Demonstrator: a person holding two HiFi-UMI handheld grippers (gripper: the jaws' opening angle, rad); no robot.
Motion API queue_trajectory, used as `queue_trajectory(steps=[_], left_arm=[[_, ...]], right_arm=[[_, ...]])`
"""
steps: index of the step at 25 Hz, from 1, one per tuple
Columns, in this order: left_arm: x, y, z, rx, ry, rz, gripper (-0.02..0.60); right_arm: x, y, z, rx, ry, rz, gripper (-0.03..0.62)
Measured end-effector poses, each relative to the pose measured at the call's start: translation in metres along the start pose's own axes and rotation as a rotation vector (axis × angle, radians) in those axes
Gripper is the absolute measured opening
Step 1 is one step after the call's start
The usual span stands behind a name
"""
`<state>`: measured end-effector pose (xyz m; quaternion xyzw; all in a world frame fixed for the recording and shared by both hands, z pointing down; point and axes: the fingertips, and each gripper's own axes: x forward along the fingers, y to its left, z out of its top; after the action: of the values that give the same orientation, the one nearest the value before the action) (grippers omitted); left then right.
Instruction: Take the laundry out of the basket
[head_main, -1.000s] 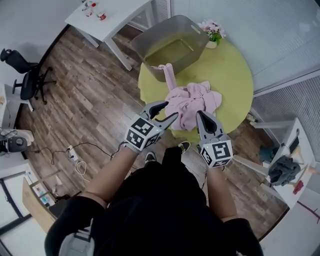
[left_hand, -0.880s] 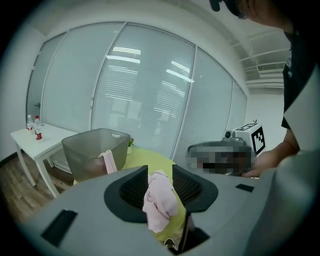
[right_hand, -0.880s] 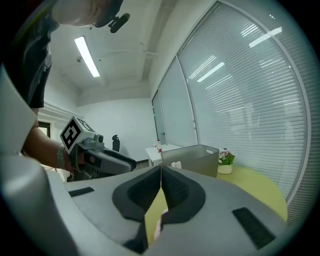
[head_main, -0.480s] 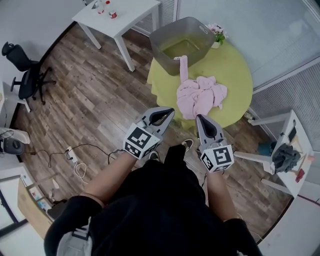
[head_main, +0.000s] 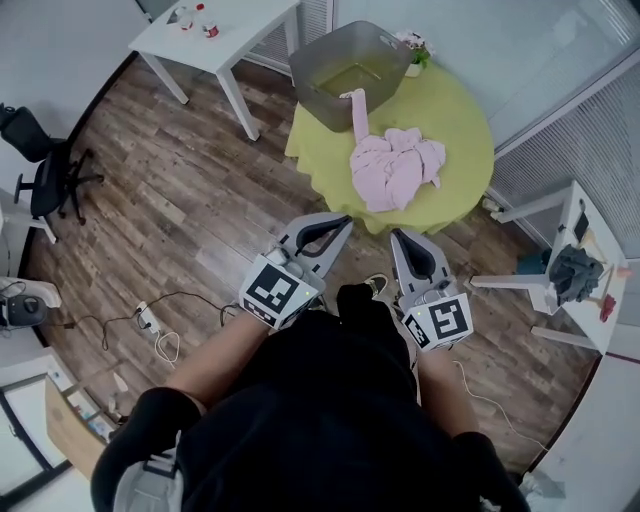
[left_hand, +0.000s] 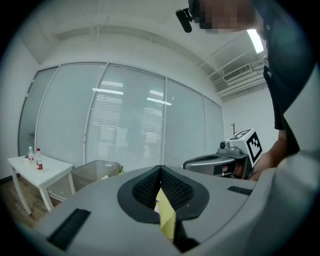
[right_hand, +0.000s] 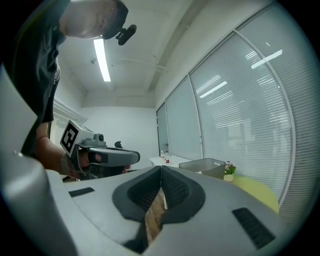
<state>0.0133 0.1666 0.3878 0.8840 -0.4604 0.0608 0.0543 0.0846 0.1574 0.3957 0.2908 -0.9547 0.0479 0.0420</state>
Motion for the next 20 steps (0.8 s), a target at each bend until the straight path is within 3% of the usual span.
queue_trajectory(steps=[12,20], left_arm=[[0.0,-0.027,0.013,0.042,-0.027,-0.029,0.009],[0.004,-0.03,0.006,0.025,-0.026,-0.029,0.009]], right_arm=[[-0.019,0.013,0.018,-0.041,-0.035,0.01,0.023],[-0.019,0.011,0.018,-0.042,-0.04,0.006,0.023]])
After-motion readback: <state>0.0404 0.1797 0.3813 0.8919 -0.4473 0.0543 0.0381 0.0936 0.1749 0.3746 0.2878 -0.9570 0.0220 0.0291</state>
